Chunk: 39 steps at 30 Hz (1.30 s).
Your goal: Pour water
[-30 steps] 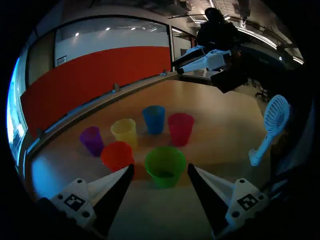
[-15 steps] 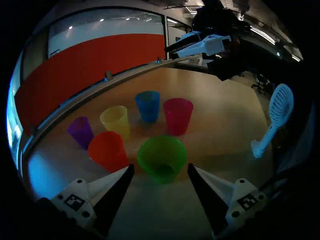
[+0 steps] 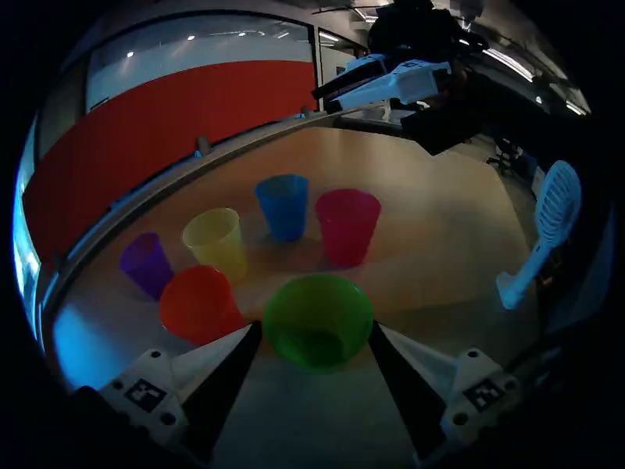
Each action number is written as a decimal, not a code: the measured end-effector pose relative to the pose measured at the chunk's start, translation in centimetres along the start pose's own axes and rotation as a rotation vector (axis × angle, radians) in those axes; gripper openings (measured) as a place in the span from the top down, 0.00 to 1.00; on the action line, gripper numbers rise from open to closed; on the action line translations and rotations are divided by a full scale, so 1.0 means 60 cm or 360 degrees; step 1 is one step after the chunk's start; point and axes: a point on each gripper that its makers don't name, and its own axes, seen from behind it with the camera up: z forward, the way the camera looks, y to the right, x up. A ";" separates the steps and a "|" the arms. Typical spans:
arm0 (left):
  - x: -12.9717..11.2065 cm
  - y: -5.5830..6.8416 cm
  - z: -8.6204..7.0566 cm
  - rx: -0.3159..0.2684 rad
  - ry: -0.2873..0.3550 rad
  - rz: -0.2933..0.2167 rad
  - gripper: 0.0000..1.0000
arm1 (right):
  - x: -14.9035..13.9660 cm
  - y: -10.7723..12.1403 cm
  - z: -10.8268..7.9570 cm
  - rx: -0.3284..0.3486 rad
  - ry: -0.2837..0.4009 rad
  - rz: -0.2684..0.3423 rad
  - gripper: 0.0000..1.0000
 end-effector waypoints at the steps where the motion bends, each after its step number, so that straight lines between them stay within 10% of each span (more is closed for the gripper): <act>1: 0.000 0.000 0.002 -0.0002 -0.0002 0.0002 0.00 | -0.001 0.001 0.001 -0.0001 -0.0001 0.0000 0.00; 20: 0.012 0.005 0.011 -0.0019 0.0009 0.0049 0.11 | -0.003 0.002 0.014 0.0017 -0.0006 0.0009 0.00; 39: 0.025 -0.010 -0.034 0.0042 0.0093 -0.0019 0.11 | -0.029 -0.025 0.072 0.0094 -0.0087 0.0026 0.00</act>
